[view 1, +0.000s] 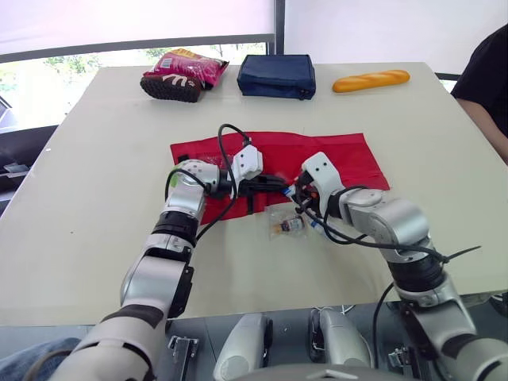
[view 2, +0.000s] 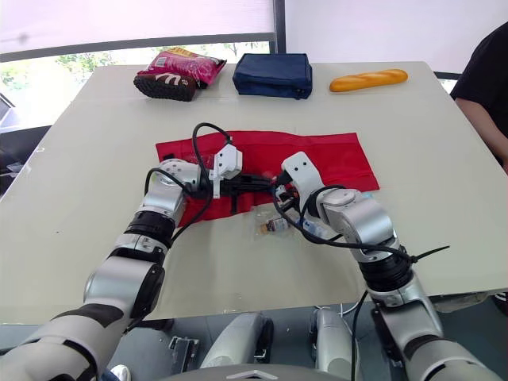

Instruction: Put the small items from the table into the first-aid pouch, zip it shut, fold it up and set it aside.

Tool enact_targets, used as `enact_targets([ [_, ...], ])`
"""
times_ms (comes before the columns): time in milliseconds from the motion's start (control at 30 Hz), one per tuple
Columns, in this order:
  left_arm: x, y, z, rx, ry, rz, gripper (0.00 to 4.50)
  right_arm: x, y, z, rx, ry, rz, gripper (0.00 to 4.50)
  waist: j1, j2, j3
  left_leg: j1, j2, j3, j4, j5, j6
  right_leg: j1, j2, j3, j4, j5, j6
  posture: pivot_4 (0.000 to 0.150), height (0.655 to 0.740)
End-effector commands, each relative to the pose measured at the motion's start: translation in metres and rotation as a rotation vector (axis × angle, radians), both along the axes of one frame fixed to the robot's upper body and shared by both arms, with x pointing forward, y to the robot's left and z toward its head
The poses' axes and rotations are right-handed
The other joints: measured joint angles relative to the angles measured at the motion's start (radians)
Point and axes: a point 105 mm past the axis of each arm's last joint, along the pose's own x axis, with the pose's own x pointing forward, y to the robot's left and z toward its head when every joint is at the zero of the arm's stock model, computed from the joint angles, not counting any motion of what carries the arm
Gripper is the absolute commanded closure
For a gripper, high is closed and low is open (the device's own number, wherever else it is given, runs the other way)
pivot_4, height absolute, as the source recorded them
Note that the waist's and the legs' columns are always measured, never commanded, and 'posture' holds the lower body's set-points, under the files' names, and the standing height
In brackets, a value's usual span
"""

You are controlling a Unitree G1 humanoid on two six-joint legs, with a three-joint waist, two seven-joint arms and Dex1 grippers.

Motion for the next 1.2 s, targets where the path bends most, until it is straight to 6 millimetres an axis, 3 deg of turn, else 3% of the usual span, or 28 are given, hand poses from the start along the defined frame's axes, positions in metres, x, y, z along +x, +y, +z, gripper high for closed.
enact_targets([
  [33, -0.002, -0.007, -0.002, 0.014, -0.006, -0.031, 4.50, -0.003, 0.006, 0.024, 0.123, -0.027, -0.023, 4.49, 0.000, 0.000, 0.000, 0.000, 0.000, 0.000, 0.000, 0.000, 0.000, 0.000, 0.000, 0.000, 0.000, 0.000, 0.000, 0.150, 0.7397],
  [400, 0.000, -0.008, -0.003, -0.022, 0.025, -0.019, 4.50, 0.006, 0.023, 0.024, 0.294, 0.042, -0.128, 4.49, -0.008, 0.000, 0.000, 0.000, -0.001, 0.000, 0.000, 0.000, 0.000, -0.001, 0.000, -0.001, 0.000, 0.000, 0.000, 0.150, 0.7397],
  [833, -0.001, -0.020, -0.003, -0.060, 0.037, -0.023, 4.50, 0.019, 0.050, 0.030, 0.445, 0.114, -0.119, 4.49, -0.024, 0.001, 0.000, 0.001, -0.001, -0.001, 0.000, 0.000, 0.000, 0.000, 0.000, 0.000, 0.001, 0.000, 0.000, 0.150, 0.7397],
  [1067, -0.001, -0.022, -0.003, -0.068, 0.041, -0.024, 4.50, 0.017, 0.061, 0.030, 0.358, 0.039, -0.032, 4.49, -0.029, 0.001, 0.000, 0.001, 0.000, -0.001, 0.000, 0.000, 0.000, 0.000, 0.000, 0.002, 0.001, 0.000, 0.000, 0.150, 0.7397],
  [1200, -0.001, -0.021, -0.002, -0.067, 0.039, -0.018, 4.50, 0.021, 0.050, 0.021, 0.295, -0.007, -0.056, 2.59, -0.029, 0.001, 0.000, 0.001, 0.000, -0.001, -0.001, 0.000, 0.000, 0.000, 0.000, 0.002, 0.001, 0.000, 0.000, 0.150, 0.7397],
])
